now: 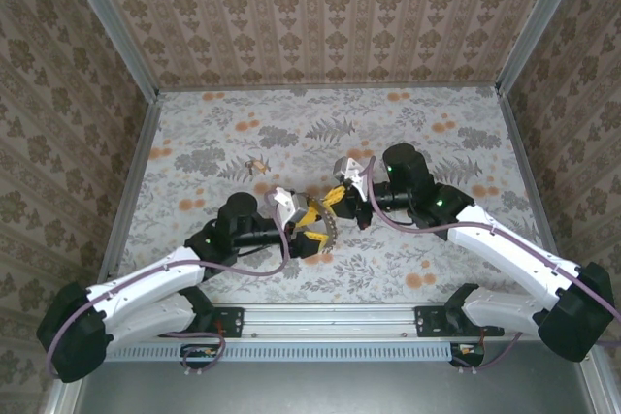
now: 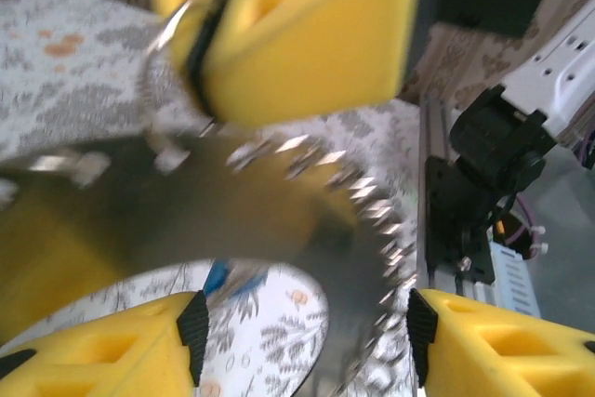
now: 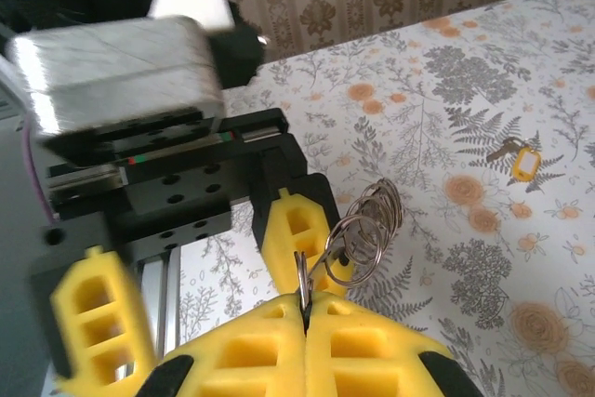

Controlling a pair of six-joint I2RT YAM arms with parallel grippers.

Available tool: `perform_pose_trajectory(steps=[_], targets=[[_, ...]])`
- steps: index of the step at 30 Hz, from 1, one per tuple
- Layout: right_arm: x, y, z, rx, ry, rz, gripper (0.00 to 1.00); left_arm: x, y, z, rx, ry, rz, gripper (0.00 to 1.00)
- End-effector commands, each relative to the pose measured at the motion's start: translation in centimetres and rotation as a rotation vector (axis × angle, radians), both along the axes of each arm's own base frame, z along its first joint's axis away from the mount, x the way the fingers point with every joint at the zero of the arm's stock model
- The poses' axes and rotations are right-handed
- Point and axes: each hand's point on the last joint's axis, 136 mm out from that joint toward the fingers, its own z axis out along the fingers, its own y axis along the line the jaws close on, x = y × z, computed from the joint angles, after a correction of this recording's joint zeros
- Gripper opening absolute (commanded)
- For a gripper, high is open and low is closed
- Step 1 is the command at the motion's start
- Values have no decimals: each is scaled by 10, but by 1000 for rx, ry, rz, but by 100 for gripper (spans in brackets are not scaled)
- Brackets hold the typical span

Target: Put the keys on the keyring

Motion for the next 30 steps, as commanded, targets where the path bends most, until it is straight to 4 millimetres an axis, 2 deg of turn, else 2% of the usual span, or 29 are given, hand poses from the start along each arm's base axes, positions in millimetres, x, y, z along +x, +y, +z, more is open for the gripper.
perform_pose_trajectory(steps=[1, 6, 12, 16, 18, 20, 23, 29, 30], targets=[[12, 5, 23, 72, -41, -46, 0, -11, -6, 28, -119, 0, -47, 66], [12, 8, 29, 111, -60, -51, 0, -13, -13, 22, -118, 11, -56, 68], [12, 9, 26, 90, -77, -54, 0, 8, -20, 15, -50, 20, 27, 68], [11, 11, 23, 68, -73, -44, 0, 6, -22, 17, -64, 13, 9, 67], [10, 12, 22, 65, -74, -41, 0, 2, -23, 20, -72, -2, -19, 64], [11, 12, 21, 62, -74, -44, 0, -2, -24, 22, -66, -20, -50, 54], [11, 12, 22, 58, -79, -46, 0, -6, -25, 18, -32, -31, -81, 33], [1, 7, 17, 0, -116, 12, 0, -14, -19, 16, 2, -70, -120, 5], [-4, 6, 16, -8, -121, 37, 0, -15, -18, 17, 10, -81, -123, 3]])
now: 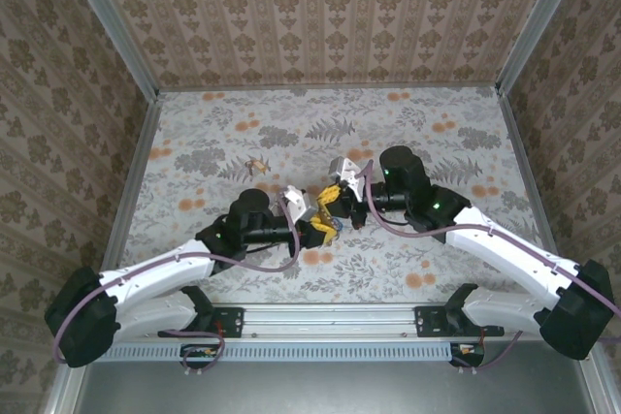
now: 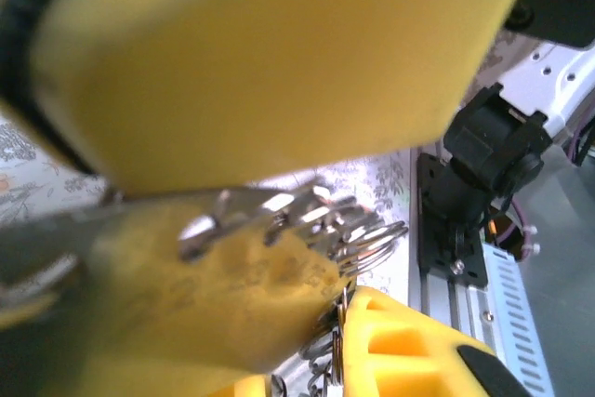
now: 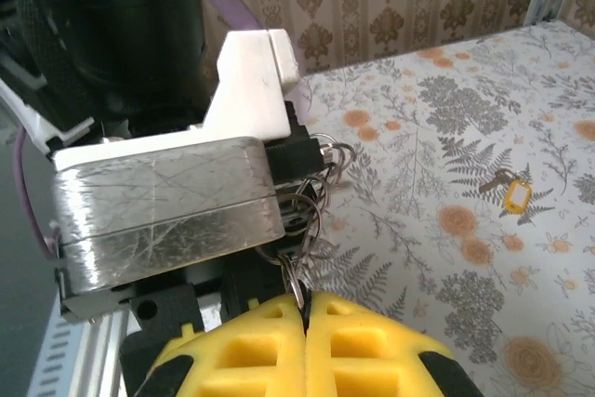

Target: Put the keys on the keyring

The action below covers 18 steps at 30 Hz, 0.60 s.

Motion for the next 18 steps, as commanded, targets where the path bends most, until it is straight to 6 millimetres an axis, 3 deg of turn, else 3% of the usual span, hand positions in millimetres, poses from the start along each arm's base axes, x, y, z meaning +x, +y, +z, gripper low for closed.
perform_pose_trajectory(steps=[1, 10, 18], targets=[[-8, -3, 8, -33, -68, 58, 0, -21, 0, 30, -43, -104, -125, 0], [-38, -18, 2, -150, -180, 220, 0, -48, 14, 46, -31, -96, -281, 0], [-58, -23, 5, -180, -229, 343, 0, -68, 6, 50, 11, -10, -455, 0]])
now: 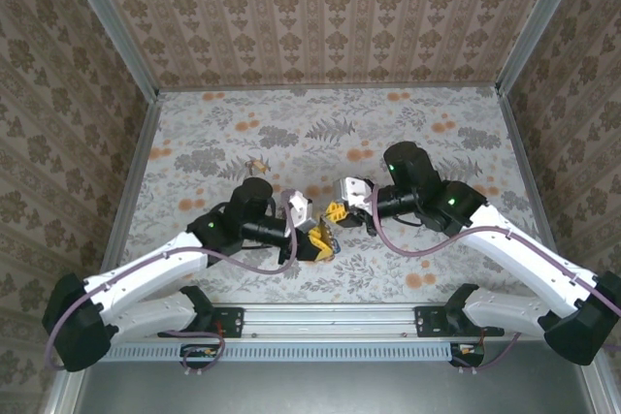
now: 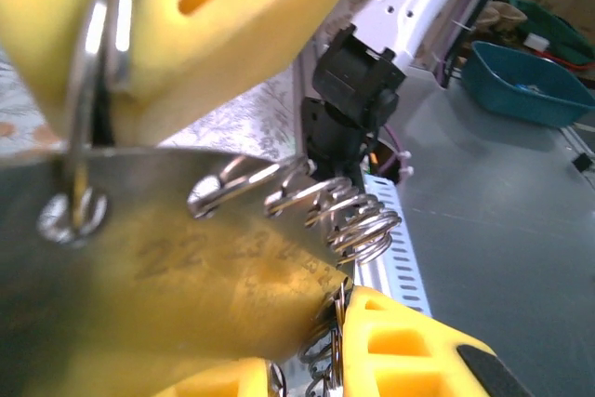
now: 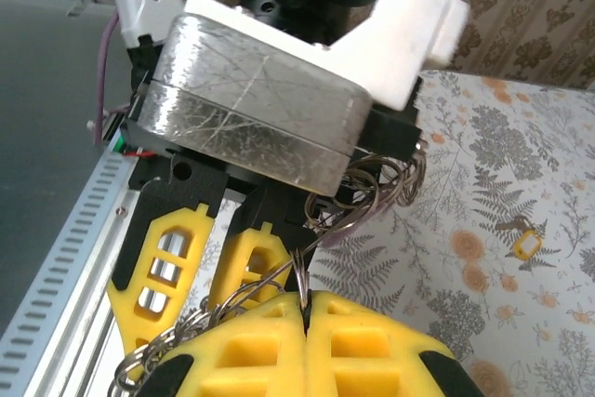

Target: Put the keys on the keyring

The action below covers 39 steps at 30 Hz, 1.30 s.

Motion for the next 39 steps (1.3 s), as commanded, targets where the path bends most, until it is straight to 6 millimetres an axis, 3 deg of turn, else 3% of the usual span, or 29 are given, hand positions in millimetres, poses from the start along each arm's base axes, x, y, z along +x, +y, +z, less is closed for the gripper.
perform_pose_trajectory(steps=[1, 14, 20, 24, 31, 39], targets=[[-18, -8, -7, -53, 3, 82, 0, -20, -4, 27, -58, -31, -162, 0], [-36, -4, 15, 51, 38, 157, 0, -29, -10, 28, -67, -39, -243, 0], [-43, 0, 33, 128, 49, 193, 0, -45, 4, 27, -95, -68, -317, 0], [-57, 1, 25, 82, 15, 227, 0, -44, 5, 33, -117, -135, -316, 0], [-54, 12, 44, 263, 55, 176, 0, -46, -6, 32, -123, -115, -352, 0], [-59, 9, 32, 162, 13, 184, 0, -52, -9, 35, -122, -103, -379, 0]])
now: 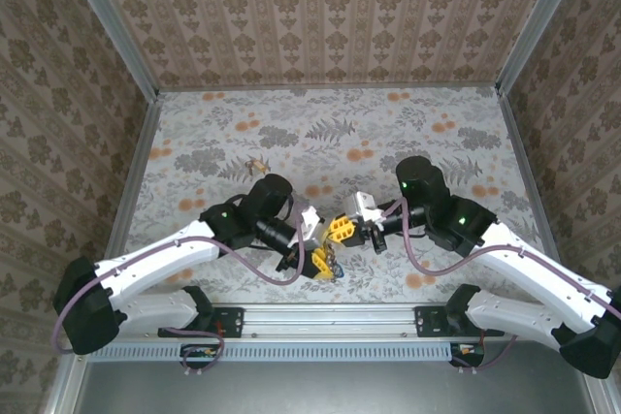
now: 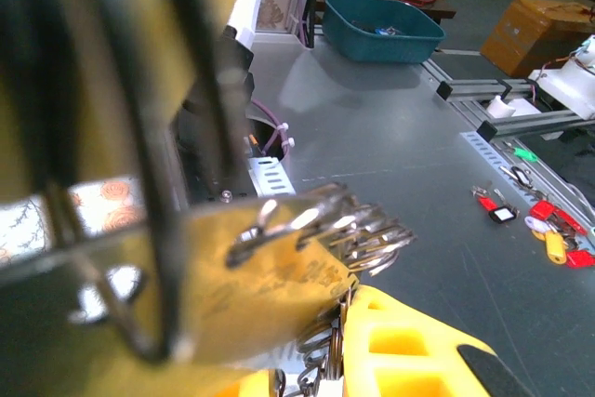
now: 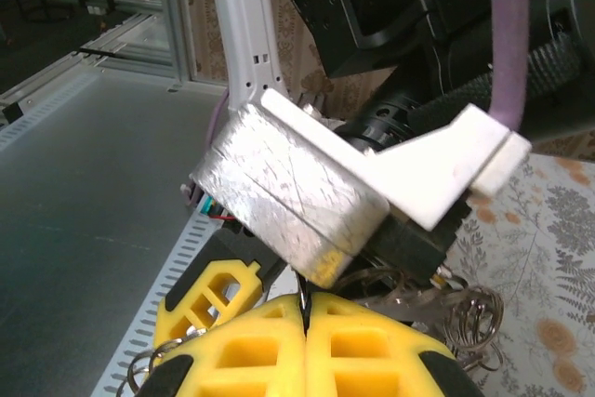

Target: Put the keys on the keyring

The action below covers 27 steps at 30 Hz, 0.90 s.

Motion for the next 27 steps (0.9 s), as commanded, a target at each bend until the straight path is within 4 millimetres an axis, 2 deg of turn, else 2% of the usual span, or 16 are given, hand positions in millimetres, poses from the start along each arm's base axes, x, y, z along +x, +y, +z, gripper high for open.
perform_pose_trajectory(steps=[1, 7, 13, 17, 18, 21, 24, 25, 27], targets=[[-5, 1, 5, -18, -56, 27, 0, -2, -8, 26, -87, -52, -37, 0], [-13, 10, 7, 35, 31, 72, 0, -1, -9, 24, -88, -59, -40, 0], [-7, 14, 0, 77, 56, 26, 0, 2, -10, 28, -108, -79, -21, 0], [-5, 15, 2, 114, 73, 7, 0, 7, -12, 28, -128, -109, 26, 9], [-3, 16, 4, 132, 80, 0, 0, 9, -12, 27, -130, -115, 38, 12], [1, 18, 8, 187, 108, -22, 0, 12, -13, 29, -143, -121, 63, 40], [6, 19, 4, 193, 110, -54, 0, 13, -11, 33, -165, -132, 79, 49], [8, 19, 2, 197, 106, -68, 0, 13, -11, 35, -171, -139, 88, 71], [14, 18, 0, 206, 105, -100, 0, 14, -8, 36, -173, -151, 104, 77]])
